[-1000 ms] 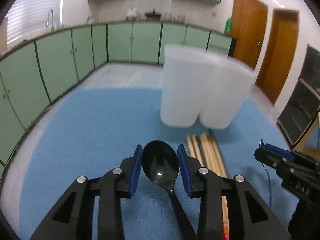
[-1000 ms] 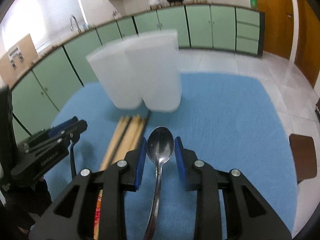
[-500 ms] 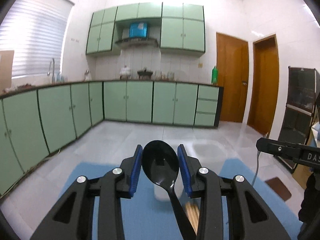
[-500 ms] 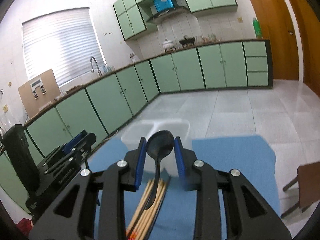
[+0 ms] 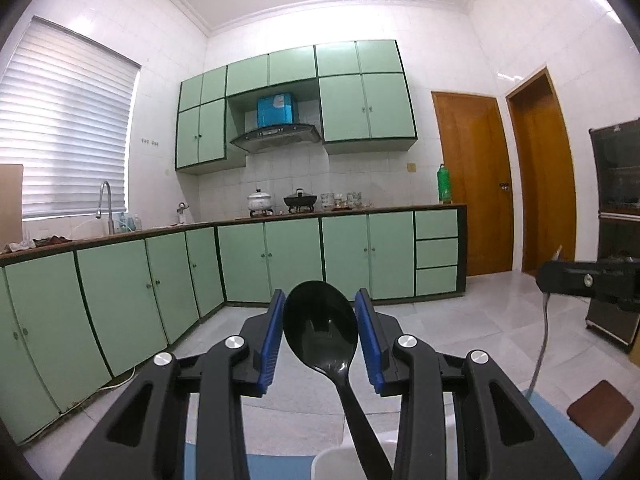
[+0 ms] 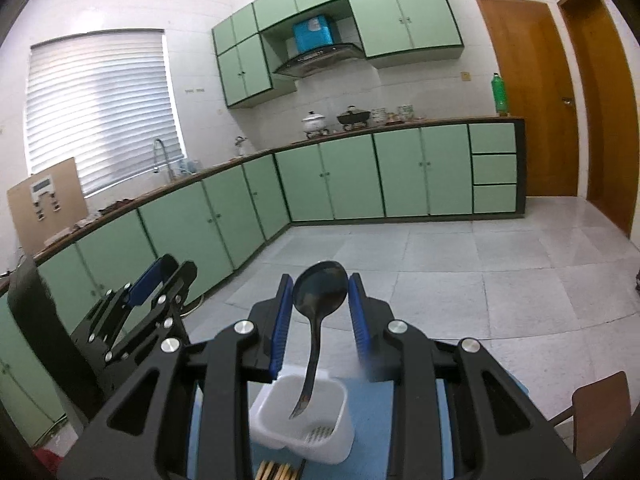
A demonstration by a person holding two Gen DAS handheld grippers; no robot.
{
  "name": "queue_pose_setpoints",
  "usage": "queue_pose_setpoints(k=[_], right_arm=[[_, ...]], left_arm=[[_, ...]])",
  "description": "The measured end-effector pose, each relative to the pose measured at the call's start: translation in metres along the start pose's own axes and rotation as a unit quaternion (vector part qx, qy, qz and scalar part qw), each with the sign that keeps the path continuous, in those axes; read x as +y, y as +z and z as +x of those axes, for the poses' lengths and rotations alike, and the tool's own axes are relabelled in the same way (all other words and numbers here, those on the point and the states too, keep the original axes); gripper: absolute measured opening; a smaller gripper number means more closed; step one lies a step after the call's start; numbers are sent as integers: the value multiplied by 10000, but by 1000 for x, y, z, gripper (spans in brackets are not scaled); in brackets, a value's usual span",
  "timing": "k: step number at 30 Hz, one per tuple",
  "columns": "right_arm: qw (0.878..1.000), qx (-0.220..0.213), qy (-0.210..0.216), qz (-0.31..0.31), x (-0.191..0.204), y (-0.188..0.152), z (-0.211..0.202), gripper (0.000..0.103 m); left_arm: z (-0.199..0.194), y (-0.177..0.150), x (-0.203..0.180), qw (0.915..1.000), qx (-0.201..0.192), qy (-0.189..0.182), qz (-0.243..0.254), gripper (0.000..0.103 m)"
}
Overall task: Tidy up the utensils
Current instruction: 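Lower both spoons into the white holder and open both tools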
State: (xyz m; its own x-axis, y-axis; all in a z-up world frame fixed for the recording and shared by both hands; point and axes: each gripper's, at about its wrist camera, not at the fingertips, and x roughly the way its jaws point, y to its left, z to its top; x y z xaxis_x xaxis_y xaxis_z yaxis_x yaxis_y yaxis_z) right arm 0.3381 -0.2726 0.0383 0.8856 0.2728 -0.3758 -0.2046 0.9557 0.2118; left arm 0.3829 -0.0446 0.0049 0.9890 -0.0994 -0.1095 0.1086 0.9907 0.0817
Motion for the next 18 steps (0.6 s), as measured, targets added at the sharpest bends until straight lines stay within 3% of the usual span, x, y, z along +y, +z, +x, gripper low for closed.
queue_pose_setpoints(k=[6, 12, 18], right_arm=[[9991, 338, -228, -82, -1, -20, 36, 27], [9971, 715, -177, -198, 6, -42, 50, 29], [9977, 622, -193, -190, 14, -52, 26, 52]], left_arm=[[16, -23, -1, 9995, 289, -99, -119, 36], [18, -39, 3, 9974, 614, -310, -205, 37], [-14, -32, 13, 9966, 692, -290, -326, 51]])
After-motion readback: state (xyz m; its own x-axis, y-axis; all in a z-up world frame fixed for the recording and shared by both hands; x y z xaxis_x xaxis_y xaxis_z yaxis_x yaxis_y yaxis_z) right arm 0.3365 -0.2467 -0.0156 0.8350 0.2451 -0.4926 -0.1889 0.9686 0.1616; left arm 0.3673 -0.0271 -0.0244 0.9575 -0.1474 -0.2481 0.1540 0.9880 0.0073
